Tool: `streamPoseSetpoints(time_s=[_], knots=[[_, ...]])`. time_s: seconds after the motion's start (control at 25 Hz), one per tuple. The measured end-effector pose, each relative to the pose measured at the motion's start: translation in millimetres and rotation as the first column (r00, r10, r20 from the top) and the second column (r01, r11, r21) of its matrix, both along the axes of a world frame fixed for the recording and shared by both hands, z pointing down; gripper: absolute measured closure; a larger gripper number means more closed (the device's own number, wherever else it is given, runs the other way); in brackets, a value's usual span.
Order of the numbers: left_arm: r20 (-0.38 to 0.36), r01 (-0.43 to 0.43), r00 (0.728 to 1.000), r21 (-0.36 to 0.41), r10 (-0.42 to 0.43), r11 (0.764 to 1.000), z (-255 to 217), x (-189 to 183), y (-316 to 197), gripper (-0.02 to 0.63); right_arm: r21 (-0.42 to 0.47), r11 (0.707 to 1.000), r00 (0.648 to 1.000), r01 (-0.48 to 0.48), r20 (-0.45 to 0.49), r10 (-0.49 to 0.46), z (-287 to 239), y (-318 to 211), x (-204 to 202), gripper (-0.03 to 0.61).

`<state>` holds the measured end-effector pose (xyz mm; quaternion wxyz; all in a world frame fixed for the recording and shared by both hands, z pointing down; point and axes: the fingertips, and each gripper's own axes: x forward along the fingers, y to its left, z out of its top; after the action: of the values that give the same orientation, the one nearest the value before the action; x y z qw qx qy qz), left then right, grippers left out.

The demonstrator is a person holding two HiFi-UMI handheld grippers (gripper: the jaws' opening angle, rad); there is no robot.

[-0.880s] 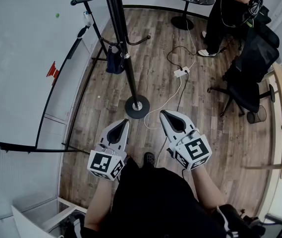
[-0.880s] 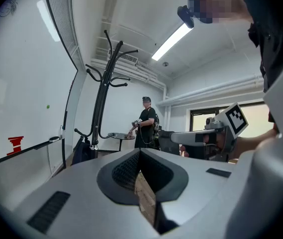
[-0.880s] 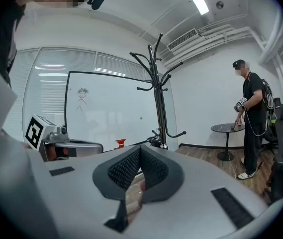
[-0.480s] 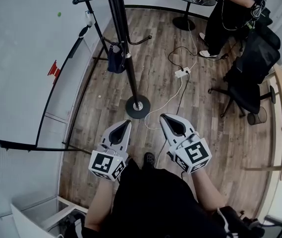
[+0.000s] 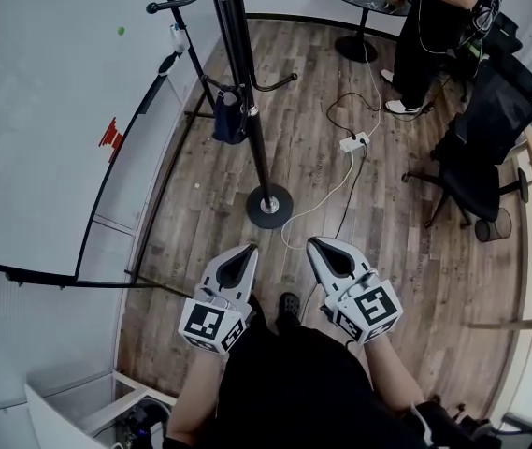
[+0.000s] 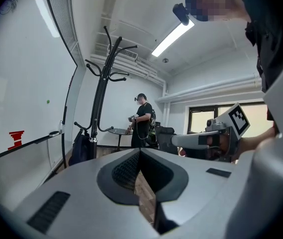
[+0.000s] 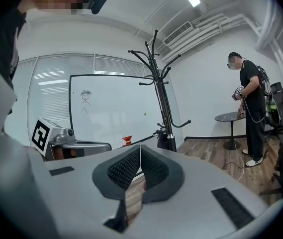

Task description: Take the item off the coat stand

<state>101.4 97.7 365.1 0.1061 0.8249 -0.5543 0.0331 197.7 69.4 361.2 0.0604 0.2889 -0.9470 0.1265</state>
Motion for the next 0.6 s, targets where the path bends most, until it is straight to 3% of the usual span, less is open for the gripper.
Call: streamPoseSetpoints(time_s=[0.6], knots=[[-0.049, -0.031, 0.998, -0.023, 0.030, 0.999, 14, -66, -56, 0.598, -0.006, 0.999, 0.998, -0.034, -0.044, 0.033, -2, -38, -62, 0.548]])
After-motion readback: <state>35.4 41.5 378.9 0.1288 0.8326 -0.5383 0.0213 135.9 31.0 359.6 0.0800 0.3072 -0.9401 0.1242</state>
